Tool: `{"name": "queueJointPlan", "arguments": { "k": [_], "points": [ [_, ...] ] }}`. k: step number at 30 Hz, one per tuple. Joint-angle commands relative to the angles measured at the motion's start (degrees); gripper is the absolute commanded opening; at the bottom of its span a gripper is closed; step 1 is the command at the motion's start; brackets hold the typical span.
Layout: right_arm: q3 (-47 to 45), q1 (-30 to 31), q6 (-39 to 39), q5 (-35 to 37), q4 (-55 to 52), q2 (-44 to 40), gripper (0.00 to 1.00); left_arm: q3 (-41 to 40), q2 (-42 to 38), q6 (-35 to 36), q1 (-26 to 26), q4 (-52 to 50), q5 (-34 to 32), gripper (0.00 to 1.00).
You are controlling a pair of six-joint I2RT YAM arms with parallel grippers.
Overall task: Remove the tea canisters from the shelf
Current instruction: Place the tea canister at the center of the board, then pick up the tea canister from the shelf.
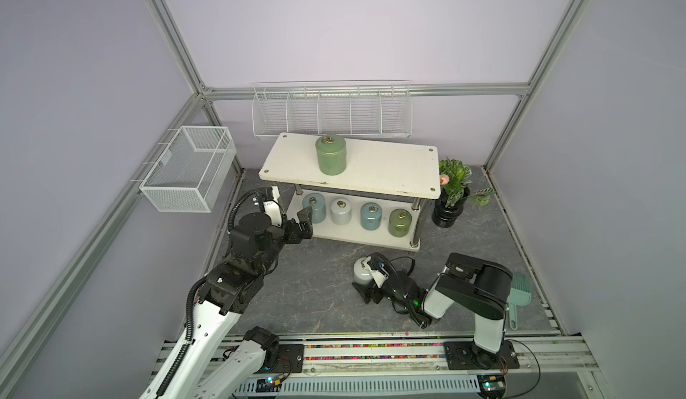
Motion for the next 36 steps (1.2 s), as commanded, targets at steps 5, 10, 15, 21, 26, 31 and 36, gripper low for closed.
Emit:
{"name": "queueJointPlan", "arguments": {
  "k": [5, 10, 15, 21, 26, 31, 36],
  "points": [
    [-0.06, 1.34, 0.30, 4.01, -4.03, -3.20, 0.89, -0.81, -1.62, 1.39, -0.15, -0.83, -0.32, 1.00],
    [-1.46, 1.72, -0.73, 7.49, -7.30, -8.56, 0.89, -0.81, -1.75, 2.01, -0.16, -1.09, -0.50, 1.00],
    [-0.25, 1.83, -3.00, 5.75, -14.41, -14.00, 0.89, -1.07, -1.49, 2.18, -0.20, -0.40, -0.19, 1.00],
    [0.23, 2.66, -4.08, 5.47, -19.37, -19.83, 0.89, -1.07, -0.78, 2.48, -0.20, 0.06, -0.06, 1.00],
    [0.90, 3.54, -5.54, 5.83, -23.89, -24.85, 0.89, -0.99, -0.72, 3.08, -0.17, 0.21, -0.03, 1.00],
    [0.84, 5.17, -6.90, 9.55, -27.95, -32.58, 0.89, -0.81, -0.45, 3.29, -0.25, 0.04, -0.14, 1.00],
    [3.67, 5.90, -8.52, 12.82, -38.89, -44.12, 0.89, -0.30, -0.45, 3.01, -0.24, 0.21, 0.54, 1.00]
  ]
}}
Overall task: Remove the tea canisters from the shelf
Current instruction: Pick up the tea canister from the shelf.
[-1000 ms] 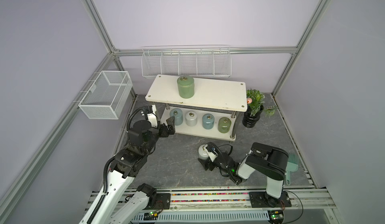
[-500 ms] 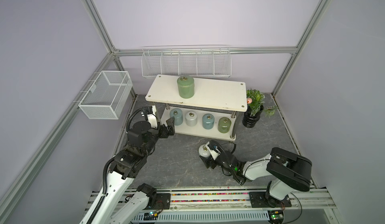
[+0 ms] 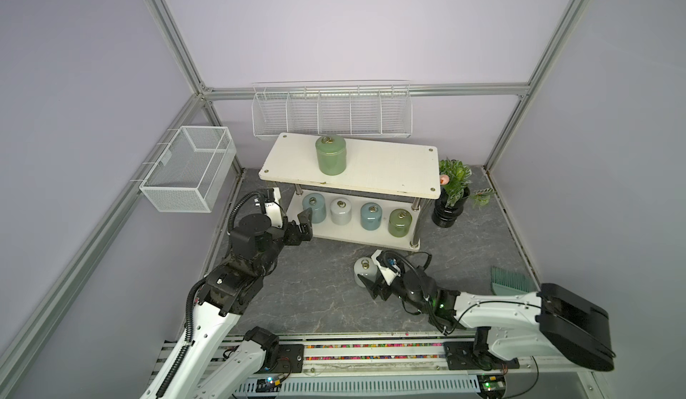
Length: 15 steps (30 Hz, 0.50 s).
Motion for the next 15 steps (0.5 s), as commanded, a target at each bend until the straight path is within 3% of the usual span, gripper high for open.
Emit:
{"name": "queueJointPlan", "arguments": {
  "k": [1, 7, 15],
  "points": [
    [4.00, 0.60, -2.23, 3.97, -10.13, -7.30, 0.89, 0.27, -0.12, 0.86, -0.22, 0.52, 0.47, 1.00],
    [9.34, 0.77, -3.25, 3.98, -21.68, -18.41, 0.89, 0.38, -0.37, 1.20, -0.23, 1.31, 0.35, 1.00],
    [17.08, 0.87, -4.06, 4.68, -29.04, -23.38, 0.89, 2.96, 3.43, 3.53, -0.19, 3.89, 3.55, 1.00]
  ]
}}
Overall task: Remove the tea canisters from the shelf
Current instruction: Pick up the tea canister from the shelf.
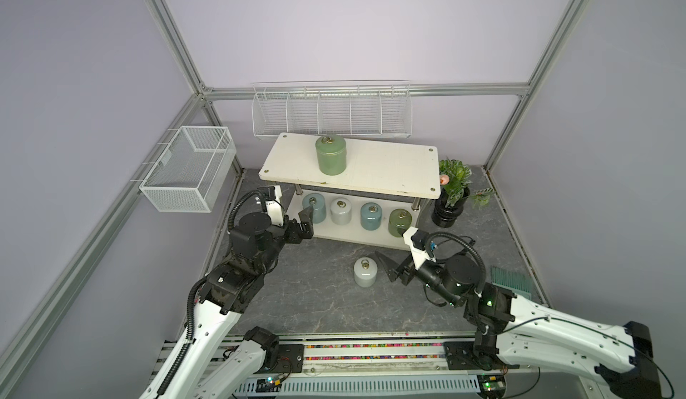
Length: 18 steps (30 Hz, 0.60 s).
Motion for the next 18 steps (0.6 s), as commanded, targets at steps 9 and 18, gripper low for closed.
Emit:
{"name": "queueJointPlan", "arguments": {
  "k": [9, 18],
  "points": [
    [11.93, 0.40, -2.39, 9.53, -8.89, 3.13, 0.89, 7.98, 9.19, 9.76, -0.25, 9.04, 9.05, 1.00],
    [14.18, 0.00, -4.30, 12.35, -8.13, 5.51, 0.89, 15.17, 12.31, 16.39, -0.31, 6.11, 13.62, 1.00]
  ]
}}
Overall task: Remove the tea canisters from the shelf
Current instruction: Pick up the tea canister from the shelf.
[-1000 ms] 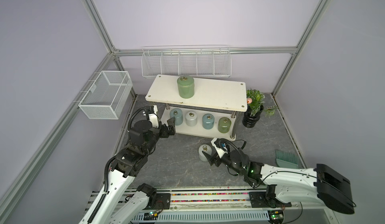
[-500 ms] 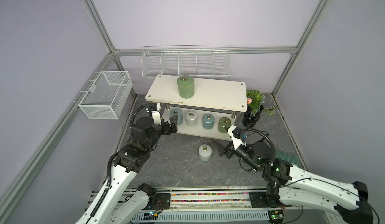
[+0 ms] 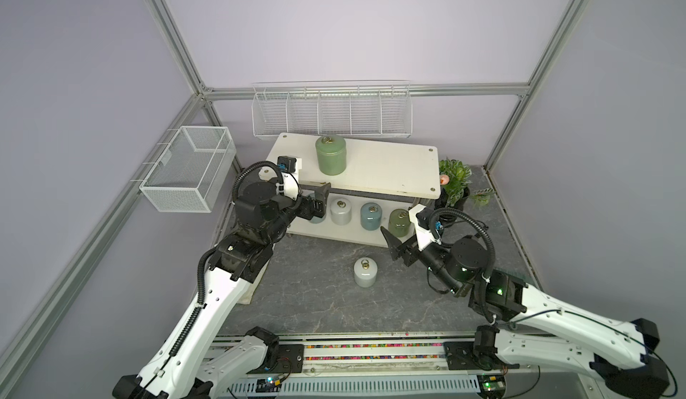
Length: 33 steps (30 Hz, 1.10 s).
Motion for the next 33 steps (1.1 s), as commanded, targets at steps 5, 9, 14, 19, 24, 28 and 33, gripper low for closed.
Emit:
{"name": "queueJointPlan", "arguments": {
  "k": [5, 9, 14, 19, 24, 28, 33],
  "points": [
    [0.33, -0.70, -1.41, 1.31, 1.65, 1.19, 0.89, 3.50, 4.23, 5.36, -0.19, 0.18, 5.56, 1.00],
    [1.54, -1.02, -1.45, 1.79, 1.20, 2.05, 0.89, 3.31, 6.48, 6.05, -0.18, 4.09, 6.55, 1.00],
    [3.57, -1.12, -2.60, 1.70, 0.31, 2.73, 0.89, 4.22, 9.49, 7.73, -0.22, 6.66, 6.06, 1.00],
    [5.61, -1.24, -3.97, 1.84, -0.25, 3.47, 0.89, 5.81, 12.93, 9.04, -0.24, 7.73, 5.19, 1.00],
    [7.83, -1.31, -4.87, 1.55, -1.21, 5.22, 0.89, 5.43, 14.19, 9.38, -0.26, 10.76, 4.67, 1.00],
    [8.58, -1.47, -5.11, 1.12, -1.07, 6.32, 0.89, 5.43, 15.67, 9.84, -0.22, 12.93, 3.35, 1.00],
    [9.08, -1.64, -5.23, 0.33, -0.85, 7.21, 0.89, 4.02, 17.56, 8.38, -0.18, 18.59, 0.08, 1.00]
  ]
}}
